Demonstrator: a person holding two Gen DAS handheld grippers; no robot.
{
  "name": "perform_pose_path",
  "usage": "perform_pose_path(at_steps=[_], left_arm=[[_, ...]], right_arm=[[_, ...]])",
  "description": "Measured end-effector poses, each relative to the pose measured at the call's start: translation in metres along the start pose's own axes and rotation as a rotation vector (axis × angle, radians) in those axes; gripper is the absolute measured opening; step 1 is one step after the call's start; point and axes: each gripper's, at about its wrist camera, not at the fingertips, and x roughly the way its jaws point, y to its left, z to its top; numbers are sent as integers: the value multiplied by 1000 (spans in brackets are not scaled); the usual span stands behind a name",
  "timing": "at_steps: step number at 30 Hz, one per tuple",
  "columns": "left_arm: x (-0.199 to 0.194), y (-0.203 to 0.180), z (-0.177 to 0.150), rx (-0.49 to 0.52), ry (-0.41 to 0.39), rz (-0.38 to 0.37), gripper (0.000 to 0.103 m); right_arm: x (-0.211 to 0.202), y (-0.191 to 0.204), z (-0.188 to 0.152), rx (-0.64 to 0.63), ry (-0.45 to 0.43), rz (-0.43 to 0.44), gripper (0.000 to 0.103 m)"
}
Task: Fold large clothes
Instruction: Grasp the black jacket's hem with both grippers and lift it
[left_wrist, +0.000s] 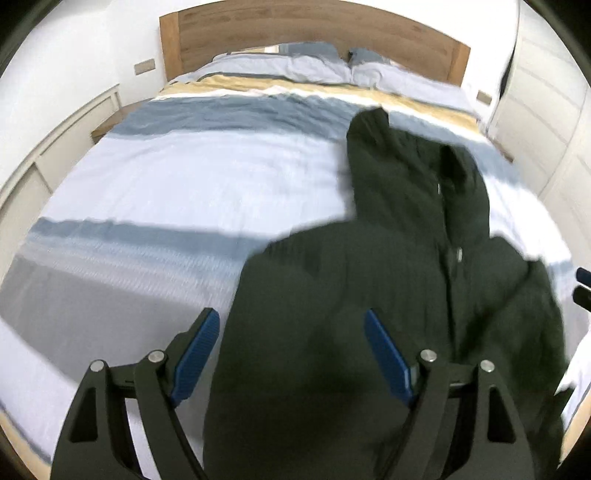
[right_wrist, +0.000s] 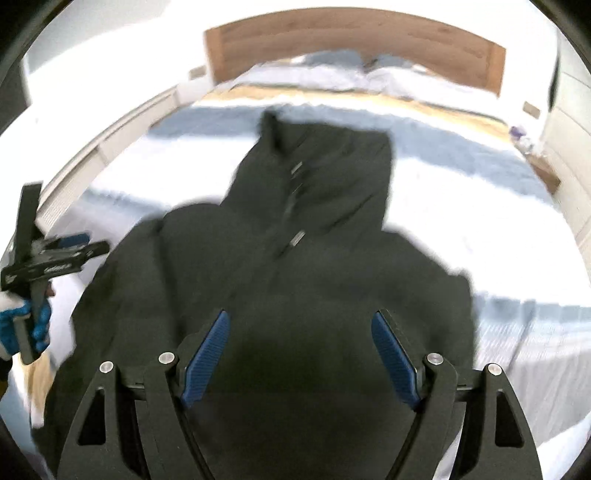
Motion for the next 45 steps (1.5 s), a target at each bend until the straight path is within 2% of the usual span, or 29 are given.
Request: perform_pose_path(at_steps=[2, 4, 6, 8, 11, 15, 20, 24, 27, 28, 29, 30, 31, 32, 34, 39, 41, 45], left_arm=[[17, -1, 25, -13, -2, -49, 80], [41, -1, 52, -62, 16, -149, 80], [64, -3, 71, -105, 30, -211, 80], [94, -9, 92, -151, 44, -277, 80], [131, -13, 114, -232, 42, -309, 80], [169, -17, 127, -332, 54, -339, 80], [212, -22, 133, -435, 101, -371, 80], [225, -33, 139, -453, 107, -376, 80], [230, -45, 142, -432, 127, -354, 75], [231, -54, 142, -405, 135, -356, 54], [232, -62, 142, -369, 157, -349, 28], [232, -70, 142, -327, 176, -334, 23], [228, -79, 143, -286, 171, -316, 16], [222, -84, 144, -251, 157, -314, 12], [209, -86, 145, -221, 136, -314, 9], [165, -76, 134, -223, 56, -354, 8], [143, -70, 126, -210, 22, -371, 8], [98, -61, 92, -188, -17, -413, 9]], right_arm=[[12, -23, 26, 24, -27, -14, 79], [31, -39, 52, 51, -49, -10, 81], [56, -58, 79, 77, -65, -7, 81], [82, -77, 99, 140, -75, 31, 82], [119, -100, 118, 247, -74, 96, 82], [164, -121, 129, 382, -68, 152, 83], [198, -122, 138, 412, -62, 144, 83], [218, -127, 145, 450, -51, 133, 83], [228, -127, 154, 459, -40, 111, 83], [231, -126, 157, 454, -33, 98, 80], [234, -123, 160, 444, -16, 95, 63], [237, -121, 162, 432, 3, 94, 41], [239, -117, 165, 412, 25, 97, 31], [239, -111, 168, 375, 44, 97, 16], [228, -98, 172, 285, 41, 75, 12], [178, -84, 171, 205, -37, 75, 11], [152, -77, 163, 157, -74, 74, 11], [92, -66, 137, 107, -162, 120, 11]])
